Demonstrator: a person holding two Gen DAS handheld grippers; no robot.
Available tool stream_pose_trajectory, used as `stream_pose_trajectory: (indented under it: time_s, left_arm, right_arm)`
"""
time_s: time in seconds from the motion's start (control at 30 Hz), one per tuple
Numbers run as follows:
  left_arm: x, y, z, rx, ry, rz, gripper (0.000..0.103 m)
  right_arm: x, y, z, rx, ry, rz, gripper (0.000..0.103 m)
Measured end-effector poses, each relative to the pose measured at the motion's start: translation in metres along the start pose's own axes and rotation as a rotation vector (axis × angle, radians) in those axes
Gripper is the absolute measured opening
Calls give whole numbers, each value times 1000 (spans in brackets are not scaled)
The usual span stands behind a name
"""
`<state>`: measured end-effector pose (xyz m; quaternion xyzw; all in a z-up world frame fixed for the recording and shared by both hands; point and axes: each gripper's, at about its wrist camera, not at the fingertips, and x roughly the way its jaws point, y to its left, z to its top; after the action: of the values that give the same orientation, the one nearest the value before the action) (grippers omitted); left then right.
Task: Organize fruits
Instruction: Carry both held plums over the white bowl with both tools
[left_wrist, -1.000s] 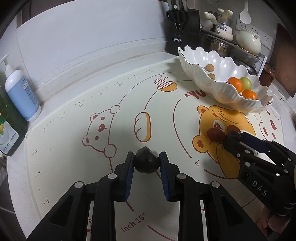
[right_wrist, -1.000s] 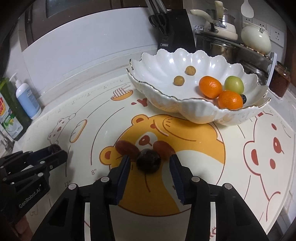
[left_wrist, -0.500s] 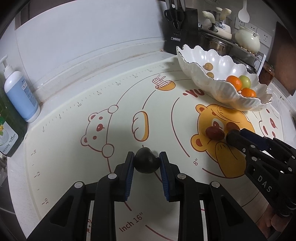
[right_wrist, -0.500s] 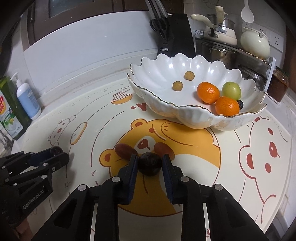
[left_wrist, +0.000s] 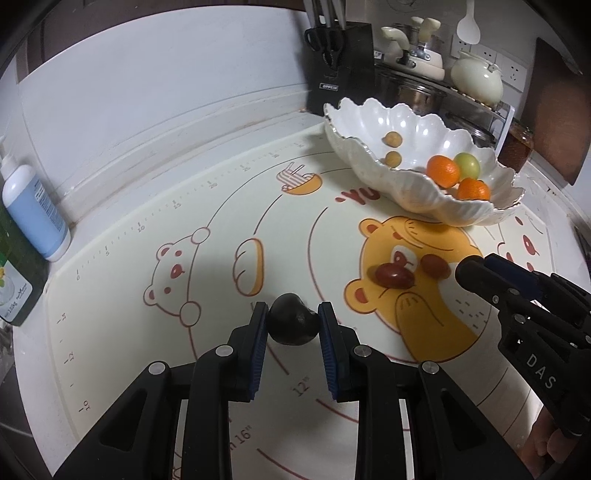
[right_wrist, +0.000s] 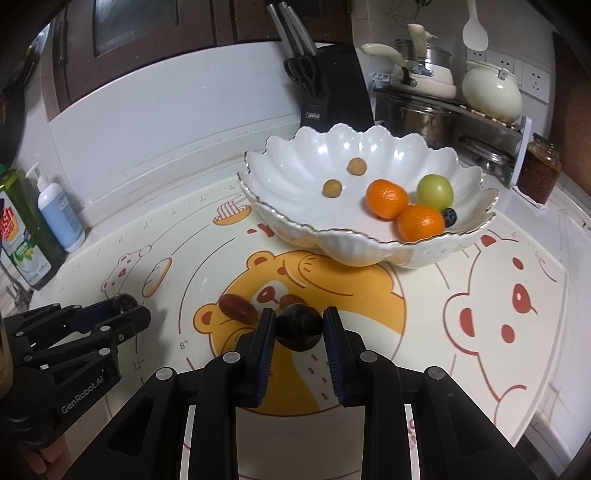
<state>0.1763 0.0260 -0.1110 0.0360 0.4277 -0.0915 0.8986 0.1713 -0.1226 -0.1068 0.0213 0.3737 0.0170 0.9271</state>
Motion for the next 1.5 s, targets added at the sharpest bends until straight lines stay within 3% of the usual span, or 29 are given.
stream_pose_trajectory:
  time_s: [0.77,1.5]
  left_arm:
    - [-11,-54,41,86,-68,-58,28]
    - [-4,-95,89,138,-112,-95,28]
  right_arm:
    - [-37,-52,23,59,-106,-68,28]
    - [-42,-102,61,87,-177,-118,28]
